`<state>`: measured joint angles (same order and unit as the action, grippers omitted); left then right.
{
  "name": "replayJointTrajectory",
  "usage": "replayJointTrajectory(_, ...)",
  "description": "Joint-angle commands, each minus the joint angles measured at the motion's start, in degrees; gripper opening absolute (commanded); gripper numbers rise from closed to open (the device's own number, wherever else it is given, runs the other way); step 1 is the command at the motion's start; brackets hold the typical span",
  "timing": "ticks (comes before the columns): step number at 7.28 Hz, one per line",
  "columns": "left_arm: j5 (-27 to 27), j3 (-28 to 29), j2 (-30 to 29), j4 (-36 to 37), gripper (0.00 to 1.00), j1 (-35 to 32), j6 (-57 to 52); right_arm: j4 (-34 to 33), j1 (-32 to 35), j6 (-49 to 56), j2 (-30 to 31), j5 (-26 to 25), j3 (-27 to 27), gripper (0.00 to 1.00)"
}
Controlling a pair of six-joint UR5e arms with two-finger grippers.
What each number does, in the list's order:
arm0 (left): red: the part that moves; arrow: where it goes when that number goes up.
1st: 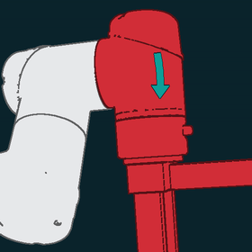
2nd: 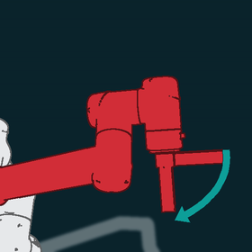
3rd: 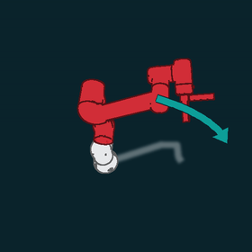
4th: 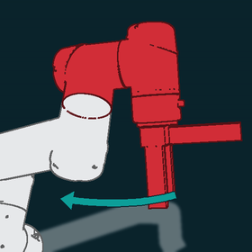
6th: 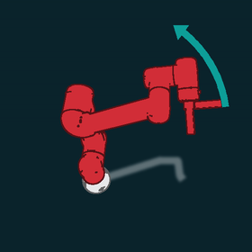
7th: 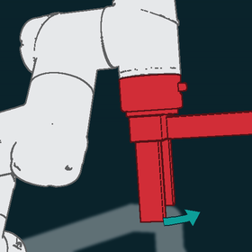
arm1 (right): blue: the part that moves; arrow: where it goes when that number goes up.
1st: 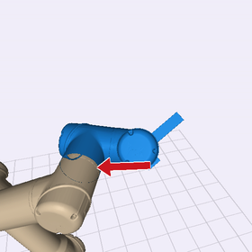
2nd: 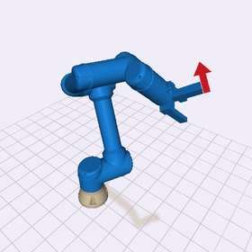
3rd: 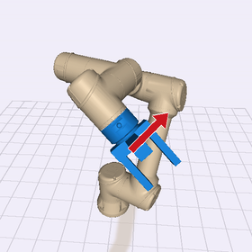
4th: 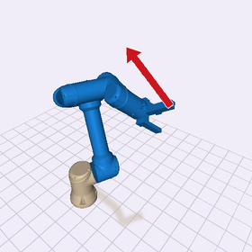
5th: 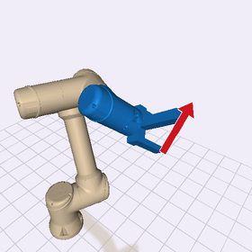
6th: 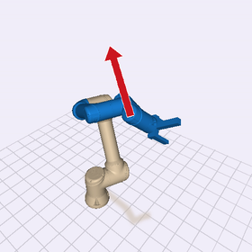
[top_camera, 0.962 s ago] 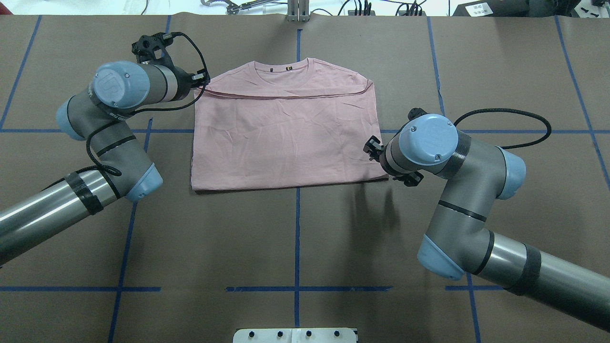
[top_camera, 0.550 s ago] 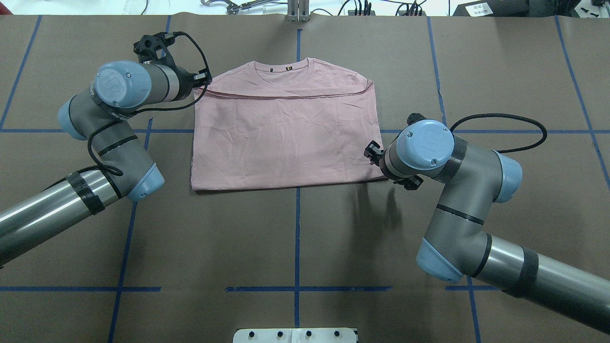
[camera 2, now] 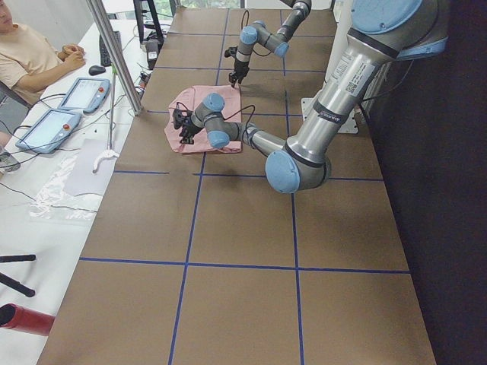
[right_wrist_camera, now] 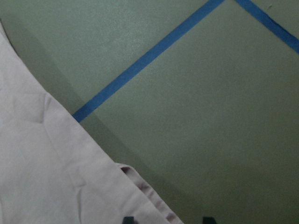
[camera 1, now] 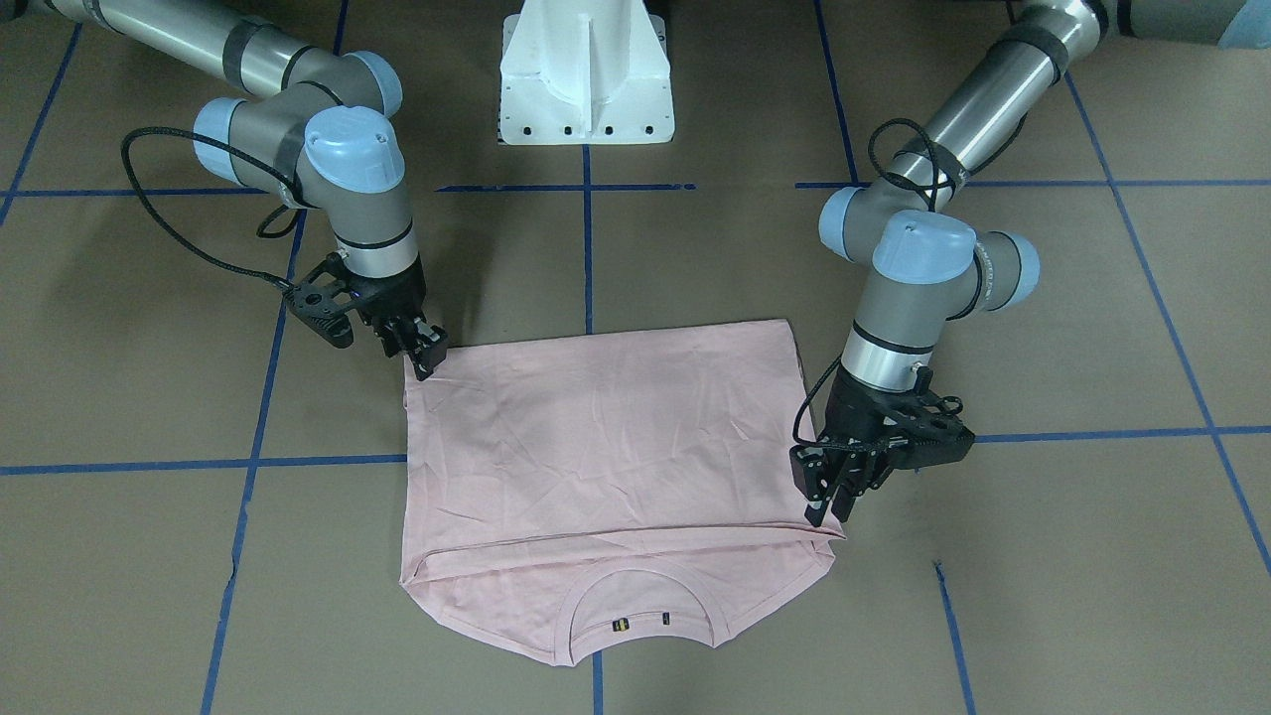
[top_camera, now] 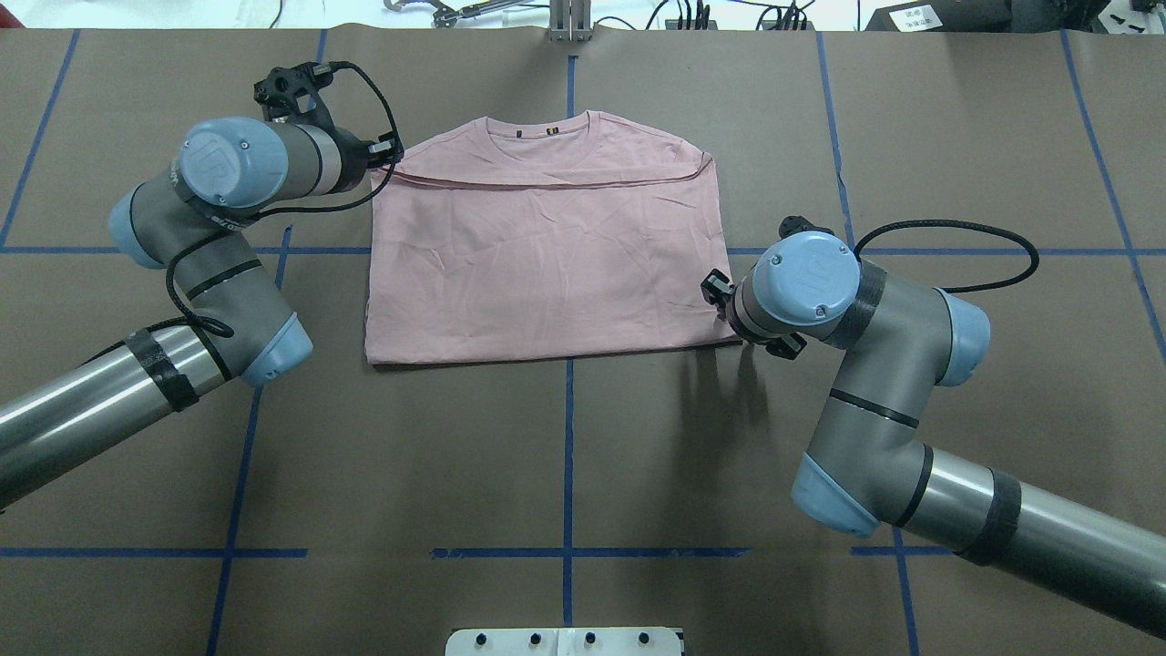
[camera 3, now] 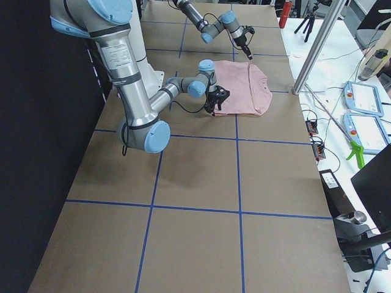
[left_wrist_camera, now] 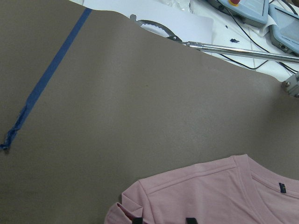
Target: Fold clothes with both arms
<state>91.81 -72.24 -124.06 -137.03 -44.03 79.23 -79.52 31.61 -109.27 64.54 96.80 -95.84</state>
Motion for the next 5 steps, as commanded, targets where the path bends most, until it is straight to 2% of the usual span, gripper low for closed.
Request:
replayJointTrajectory(1,0.0,0.0,0.0,0.2,0.42,0.0,0.0,0.1,-0.4,-2.3,-0.1,0.0,-0.1,0.00)
replayJointTrajectory(3,0.0,0.0,-0.1,0.3,0.42,0.0,0.0,-0.1,-0.4,-2.5,0.2,0.0,-1.5,0.00)
replayJointTrajectory(4,0.0,-1.0,-0.3,0.2,0.42,0.0,0.0,-1.2,-0.8,-3.6,1.3,0.1,-5.6,0.00)
replayJointTrajectory(5,0.3,-3.8,-0.2,0.4,0.42,-0.1,0.1,-5.3,-4.1,-5.1,3.5,0.0,-11.4,0.00)
